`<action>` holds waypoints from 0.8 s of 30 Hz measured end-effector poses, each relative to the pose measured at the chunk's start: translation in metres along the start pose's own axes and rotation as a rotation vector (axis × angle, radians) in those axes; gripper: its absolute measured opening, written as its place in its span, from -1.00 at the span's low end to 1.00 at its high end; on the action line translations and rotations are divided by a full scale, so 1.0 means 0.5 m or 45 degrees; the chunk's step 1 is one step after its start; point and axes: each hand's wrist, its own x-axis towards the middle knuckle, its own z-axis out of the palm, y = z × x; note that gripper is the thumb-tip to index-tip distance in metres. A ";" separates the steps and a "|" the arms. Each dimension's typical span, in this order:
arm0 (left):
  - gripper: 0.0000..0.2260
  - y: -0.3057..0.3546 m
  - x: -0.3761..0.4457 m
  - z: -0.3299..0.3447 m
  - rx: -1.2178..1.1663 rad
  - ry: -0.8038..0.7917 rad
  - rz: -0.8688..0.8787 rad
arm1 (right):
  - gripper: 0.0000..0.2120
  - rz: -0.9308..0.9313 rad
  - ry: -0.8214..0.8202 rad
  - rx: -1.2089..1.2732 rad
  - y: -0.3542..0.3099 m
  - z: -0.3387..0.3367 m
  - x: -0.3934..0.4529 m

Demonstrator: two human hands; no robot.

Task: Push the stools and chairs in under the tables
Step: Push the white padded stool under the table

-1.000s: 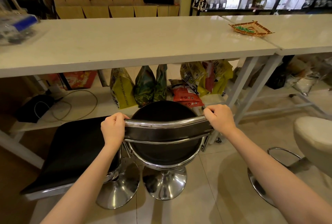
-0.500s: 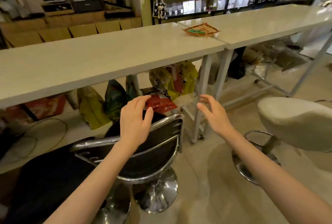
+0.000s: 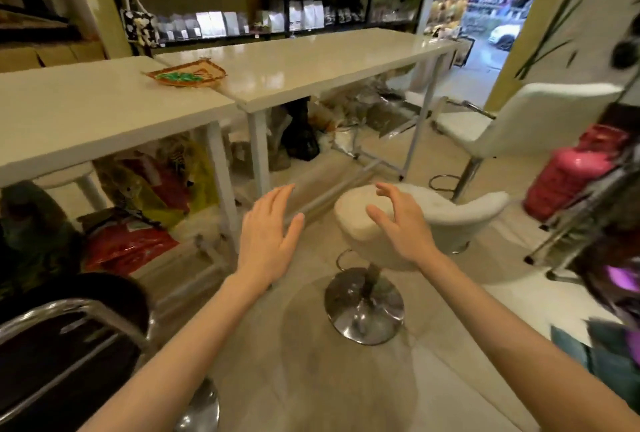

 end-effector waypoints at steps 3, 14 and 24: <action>-0.42 0.069 0.052 0.099 -0.081 -0.056 0.061 | -0.55 0.049 0.055 -0.051 0.096 -0.071 0.005; -0.37 0.206 0.192 0.414 -0.149 -0.372 0.205 | -0.39 0.307 0.041 -0.220 0.393 -0.188 0.030; -0.21 0.221 0.299 0.637 0.175 -0.620 0.302 | -0.20 -0.095 -0.459 -0.665 0.628 -0.219 0.174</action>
